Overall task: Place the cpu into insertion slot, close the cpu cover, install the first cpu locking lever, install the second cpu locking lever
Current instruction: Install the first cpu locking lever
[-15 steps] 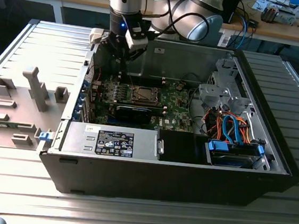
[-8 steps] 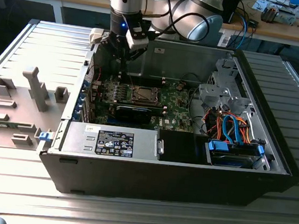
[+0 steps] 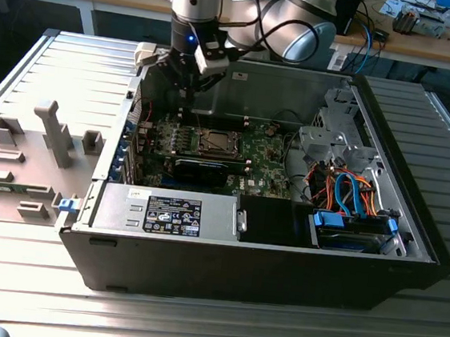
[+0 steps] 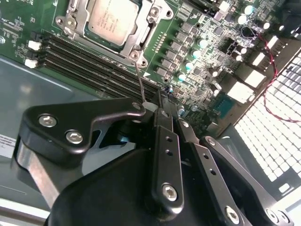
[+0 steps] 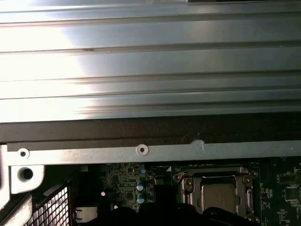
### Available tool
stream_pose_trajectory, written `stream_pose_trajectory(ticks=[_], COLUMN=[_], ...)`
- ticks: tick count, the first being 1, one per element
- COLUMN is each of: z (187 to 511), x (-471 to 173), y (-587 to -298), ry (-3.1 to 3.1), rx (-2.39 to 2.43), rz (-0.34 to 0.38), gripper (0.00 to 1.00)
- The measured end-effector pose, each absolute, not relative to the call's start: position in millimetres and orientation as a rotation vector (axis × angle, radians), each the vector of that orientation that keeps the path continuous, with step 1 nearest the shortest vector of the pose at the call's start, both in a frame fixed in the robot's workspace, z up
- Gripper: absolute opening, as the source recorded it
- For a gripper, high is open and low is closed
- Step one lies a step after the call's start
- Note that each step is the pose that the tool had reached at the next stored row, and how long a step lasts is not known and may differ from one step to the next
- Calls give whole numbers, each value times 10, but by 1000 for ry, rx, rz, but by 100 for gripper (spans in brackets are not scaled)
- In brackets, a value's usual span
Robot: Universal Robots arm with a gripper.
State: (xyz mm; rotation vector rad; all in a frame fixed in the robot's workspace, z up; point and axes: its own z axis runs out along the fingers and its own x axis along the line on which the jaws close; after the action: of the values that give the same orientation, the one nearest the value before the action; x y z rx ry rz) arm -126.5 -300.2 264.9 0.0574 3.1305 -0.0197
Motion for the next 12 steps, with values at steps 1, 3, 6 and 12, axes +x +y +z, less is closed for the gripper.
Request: stream_pose_trajectory(ticks=[1, 3, 6, 12], z=[2648, 2649, 2649, 2649], x=[-1254, -1239, -1218, -1168], y=[-3002, -3002, -3002, -3002], ry=[3130, 3131, 3131, 3131], rx=[57, 57, 57, 57], rz=[-20, -20, -20, -20], gripper=[11, 11, 11, 11])
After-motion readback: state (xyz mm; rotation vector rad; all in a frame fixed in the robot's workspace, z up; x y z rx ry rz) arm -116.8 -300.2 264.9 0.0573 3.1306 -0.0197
